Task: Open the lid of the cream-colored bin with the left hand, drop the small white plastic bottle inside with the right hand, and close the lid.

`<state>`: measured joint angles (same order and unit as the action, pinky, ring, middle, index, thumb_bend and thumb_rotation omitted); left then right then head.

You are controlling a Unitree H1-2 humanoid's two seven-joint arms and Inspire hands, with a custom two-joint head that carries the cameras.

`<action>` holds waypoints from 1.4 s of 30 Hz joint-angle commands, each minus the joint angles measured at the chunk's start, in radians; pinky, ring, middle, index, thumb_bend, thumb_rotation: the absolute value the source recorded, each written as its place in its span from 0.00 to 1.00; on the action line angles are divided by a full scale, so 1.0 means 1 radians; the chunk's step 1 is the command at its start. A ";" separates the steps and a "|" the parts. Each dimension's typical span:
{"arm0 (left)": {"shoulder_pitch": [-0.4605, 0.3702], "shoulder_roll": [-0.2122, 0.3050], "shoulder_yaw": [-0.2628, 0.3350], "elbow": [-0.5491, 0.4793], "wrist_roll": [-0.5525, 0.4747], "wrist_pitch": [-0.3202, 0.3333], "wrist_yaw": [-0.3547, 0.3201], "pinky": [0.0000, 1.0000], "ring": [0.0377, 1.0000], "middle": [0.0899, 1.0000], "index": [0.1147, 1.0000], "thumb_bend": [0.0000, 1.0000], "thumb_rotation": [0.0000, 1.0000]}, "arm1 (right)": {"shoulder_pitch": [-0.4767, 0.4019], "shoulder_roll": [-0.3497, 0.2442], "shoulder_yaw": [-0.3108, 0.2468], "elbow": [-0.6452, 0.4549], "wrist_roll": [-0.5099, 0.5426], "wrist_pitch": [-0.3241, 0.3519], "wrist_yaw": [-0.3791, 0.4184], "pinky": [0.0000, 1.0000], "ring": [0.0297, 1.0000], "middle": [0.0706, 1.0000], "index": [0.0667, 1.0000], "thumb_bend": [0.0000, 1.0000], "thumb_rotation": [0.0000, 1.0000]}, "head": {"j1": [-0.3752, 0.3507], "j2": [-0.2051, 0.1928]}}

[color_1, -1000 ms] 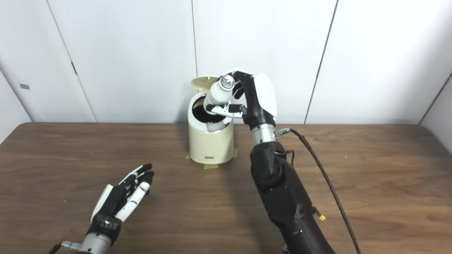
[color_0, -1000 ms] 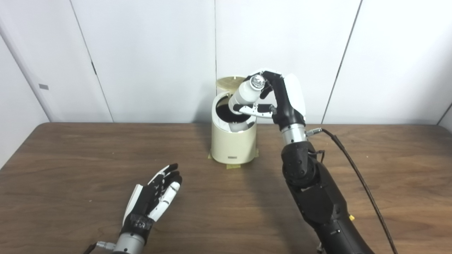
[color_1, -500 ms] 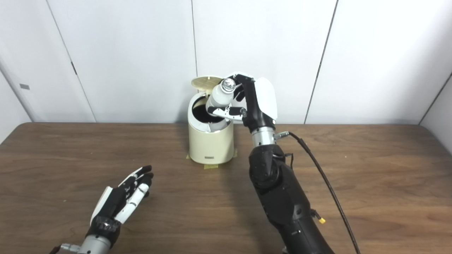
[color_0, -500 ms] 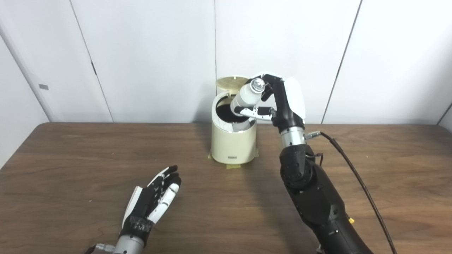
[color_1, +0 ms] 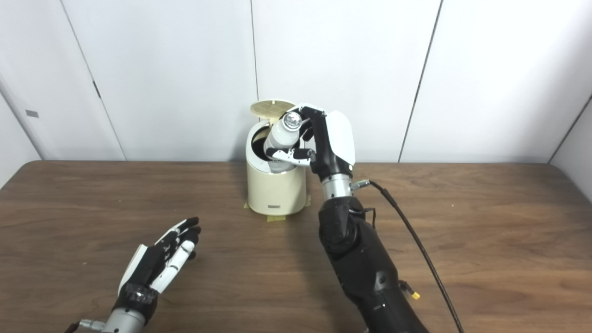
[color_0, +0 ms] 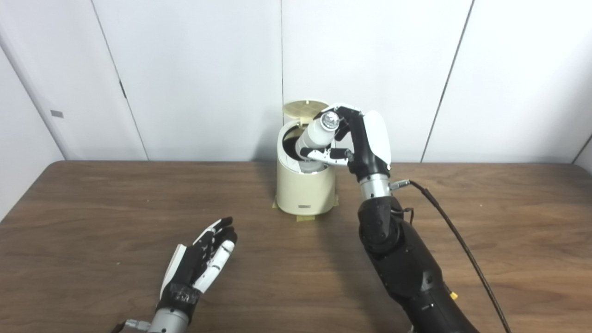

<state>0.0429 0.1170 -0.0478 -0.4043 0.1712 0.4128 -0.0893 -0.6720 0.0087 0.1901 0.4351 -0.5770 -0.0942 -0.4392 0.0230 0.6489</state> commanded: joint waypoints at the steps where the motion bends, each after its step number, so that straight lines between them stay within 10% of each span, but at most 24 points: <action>1: -0.016 -0.005 0.002 -0.037 0.004 -0.020 0.011 0.83 0.88 0.87 0.91 0.54 0.74 | -0.061 0.005 -0.003 -0.017 -0.005 -0.040 -0.030 0.38 0.41 0.45 0.46 0.50 0.00 | -0.001 0.001; 42: -0.004 -0.017 -0.007 -0.042 0.014 -0.019 0.027 0.87 0.89 0.89 0.87 0.56 0.75 | -0.064 -0.002 0.009 0.017 -0.011 -0.026 -0.062 0.37 0.45 0.48 0.45 0.50 0.00 | -0.008 0.009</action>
<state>0.0483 0.1111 -0.0546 -0.4075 0.1752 0.4128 -0.0763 -0.6801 0.0129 0.1979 0.4768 -0.5794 -0.1003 -0.4990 0.0138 0.6565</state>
